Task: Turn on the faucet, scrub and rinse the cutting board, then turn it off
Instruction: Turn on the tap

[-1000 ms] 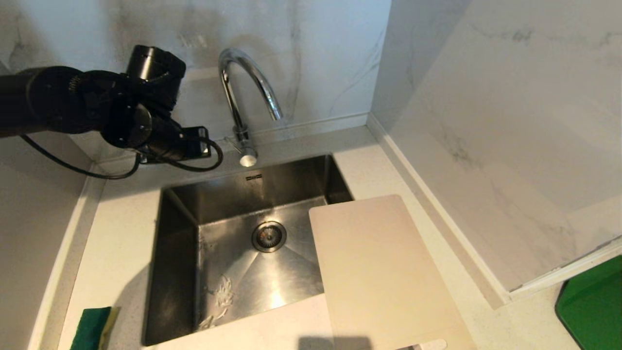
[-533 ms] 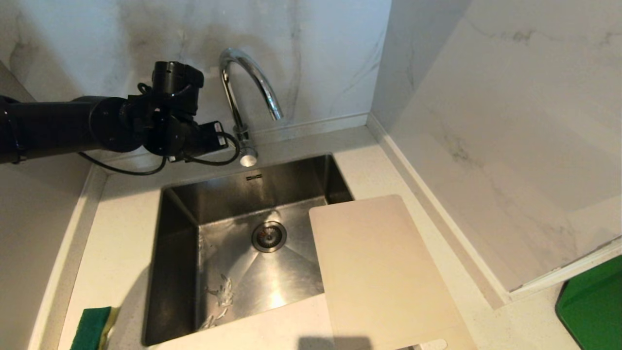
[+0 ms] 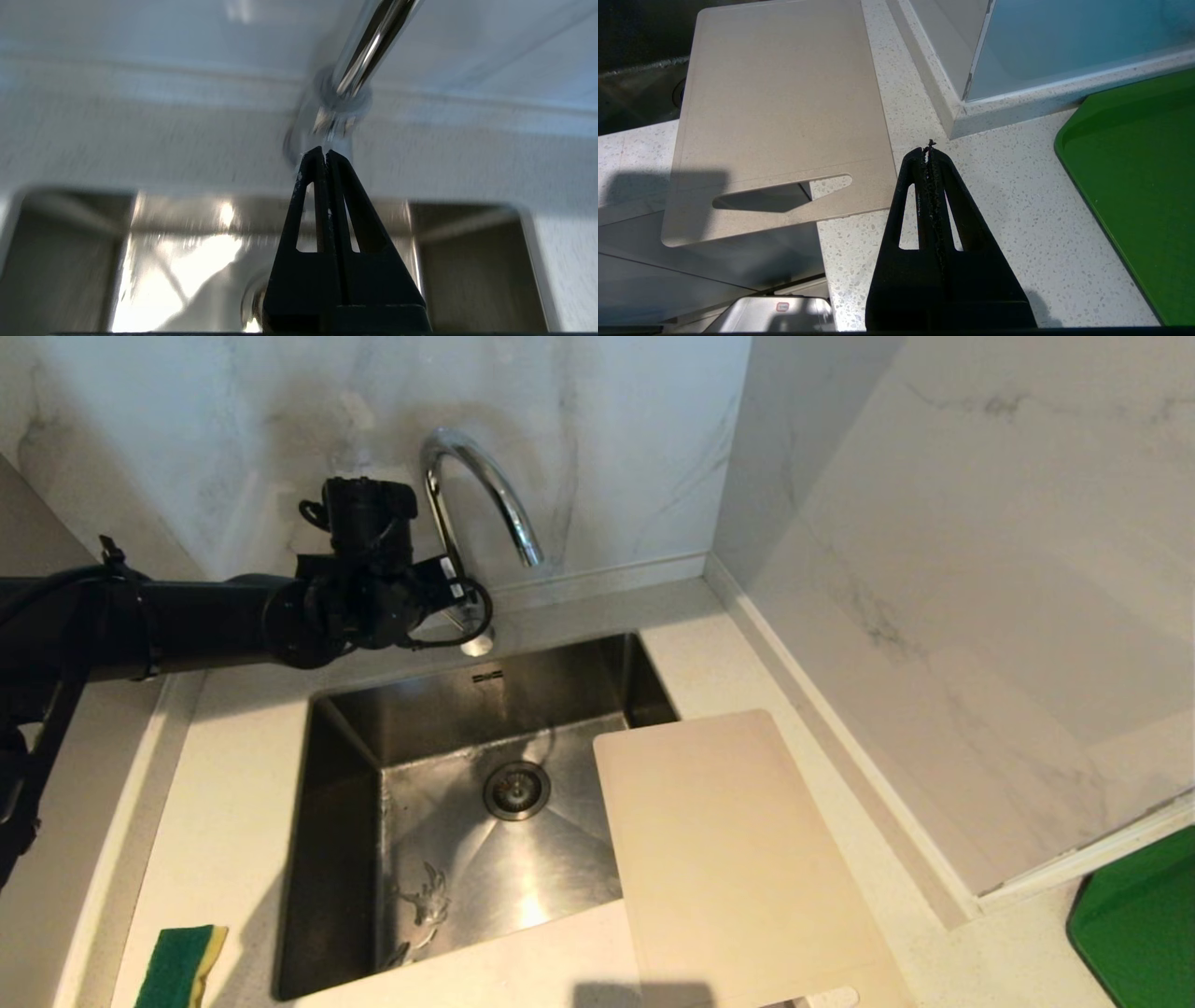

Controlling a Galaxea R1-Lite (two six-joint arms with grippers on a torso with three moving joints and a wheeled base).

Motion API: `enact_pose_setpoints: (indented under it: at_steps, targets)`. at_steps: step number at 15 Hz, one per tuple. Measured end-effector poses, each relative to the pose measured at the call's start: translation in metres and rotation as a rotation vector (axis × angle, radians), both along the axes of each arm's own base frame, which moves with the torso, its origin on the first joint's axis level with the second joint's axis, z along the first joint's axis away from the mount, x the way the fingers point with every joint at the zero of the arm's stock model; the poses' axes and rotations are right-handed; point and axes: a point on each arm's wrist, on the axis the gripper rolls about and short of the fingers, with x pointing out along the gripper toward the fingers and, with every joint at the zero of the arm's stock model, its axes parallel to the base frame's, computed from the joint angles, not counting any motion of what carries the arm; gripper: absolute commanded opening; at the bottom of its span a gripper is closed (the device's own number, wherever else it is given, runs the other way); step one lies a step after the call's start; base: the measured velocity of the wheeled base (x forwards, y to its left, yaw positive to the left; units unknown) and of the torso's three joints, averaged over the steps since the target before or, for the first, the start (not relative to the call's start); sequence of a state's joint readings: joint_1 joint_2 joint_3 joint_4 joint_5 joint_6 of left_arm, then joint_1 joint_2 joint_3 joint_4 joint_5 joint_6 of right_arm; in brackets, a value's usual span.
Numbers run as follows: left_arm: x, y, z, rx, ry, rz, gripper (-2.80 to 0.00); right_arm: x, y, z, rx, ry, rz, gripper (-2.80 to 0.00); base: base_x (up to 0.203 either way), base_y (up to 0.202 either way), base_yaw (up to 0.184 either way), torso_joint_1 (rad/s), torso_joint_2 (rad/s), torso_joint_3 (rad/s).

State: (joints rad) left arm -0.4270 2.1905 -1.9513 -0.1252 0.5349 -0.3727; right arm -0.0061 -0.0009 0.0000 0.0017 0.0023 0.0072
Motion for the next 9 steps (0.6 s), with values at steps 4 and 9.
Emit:
enact_pose_setpoints:
  at_steps: [4,9]
  targets:
    - [0.008,-0.004,-0.011,0.018,-0.010,-0.003,-2.80,0.000,0.000,0.000,0.001,0.000,-0.001,-2.80,0.000,0.000,0.000,0.000,0.00,0.000]
    - [0.016,-0.005,-0.022,0.027,0.009,0.004,-2.80,0.000,0.000,0.000,0.001,0.000,0.000,-2.80,0.000,0.000,0.000,0.000,0.00,0.000]
